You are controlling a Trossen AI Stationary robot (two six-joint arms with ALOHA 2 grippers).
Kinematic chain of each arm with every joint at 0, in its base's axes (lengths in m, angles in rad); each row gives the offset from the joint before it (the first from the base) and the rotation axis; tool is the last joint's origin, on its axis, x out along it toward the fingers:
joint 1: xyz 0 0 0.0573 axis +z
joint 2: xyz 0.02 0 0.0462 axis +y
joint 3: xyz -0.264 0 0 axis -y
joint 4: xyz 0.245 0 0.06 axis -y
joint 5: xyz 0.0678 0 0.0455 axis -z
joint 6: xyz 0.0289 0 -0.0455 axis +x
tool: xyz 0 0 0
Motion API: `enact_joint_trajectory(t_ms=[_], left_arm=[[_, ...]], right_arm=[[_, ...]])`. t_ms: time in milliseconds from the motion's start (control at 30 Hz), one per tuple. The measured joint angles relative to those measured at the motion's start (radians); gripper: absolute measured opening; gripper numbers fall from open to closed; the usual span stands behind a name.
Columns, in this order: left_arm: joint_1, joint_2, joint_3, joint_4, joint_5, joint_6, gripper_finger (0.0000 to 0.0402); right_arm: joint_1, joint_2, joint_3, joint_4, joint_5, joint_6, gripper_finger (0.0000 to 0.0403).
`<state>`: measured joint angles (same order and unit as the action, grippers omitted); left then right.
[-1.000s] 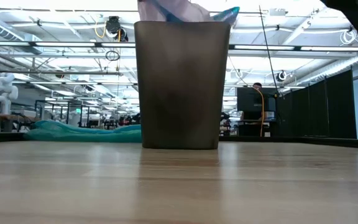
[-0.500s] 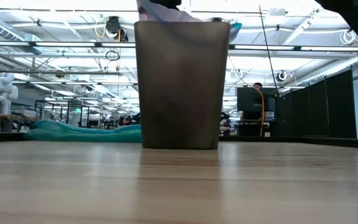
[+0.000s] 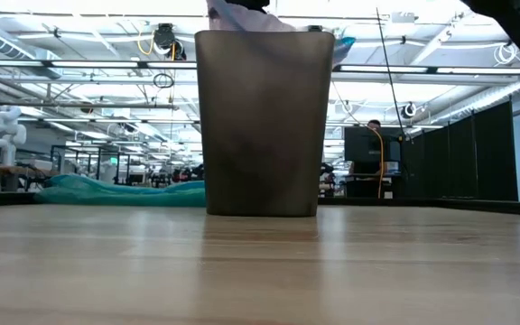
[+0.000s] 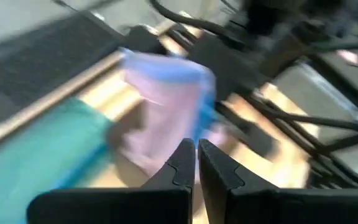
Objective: Place trash/remove bag and relplace
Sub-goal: Close the pink trash bag
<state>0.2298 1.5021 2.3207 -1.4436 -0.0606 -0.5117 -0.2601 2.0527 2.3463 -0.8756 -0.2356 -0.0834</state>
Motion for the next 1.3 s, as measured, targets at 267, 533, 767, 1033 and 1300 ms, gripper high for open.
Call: enact_joint_trajectory(t_ms=[267,533,767,1033,1300], left_arm=[[-0.001,0.03,0.0,0.068,0.008,0.074,0.0073],[-0.001,0.081,-0.002,0.064,0.102,0.074,0.0149],[0.0,0.076,-0.002,0.059,0.083,0.047,0.0097],[0.014,0.072,-0.002,0.057,0.074,0.046,0.0003],[0.013,0.05,0.032,0.086,0.086,0.009,0.0001]], right_arm=[[0.006,-0.01,0.0,0.014,-0.002,-0.008,0.0],[0.006,-0.01,0.001,0.014,-0.002,-0.011,0.0],[0.004,-0.01,0.001,0.013,-0.002,-0.013,0.0],[0.004,-0.01,0.002,0.01,-0.002,-0.018,0.0],[-0.014,-0.01,0.002,-0.002,-0.002,-0.018,0.0]])
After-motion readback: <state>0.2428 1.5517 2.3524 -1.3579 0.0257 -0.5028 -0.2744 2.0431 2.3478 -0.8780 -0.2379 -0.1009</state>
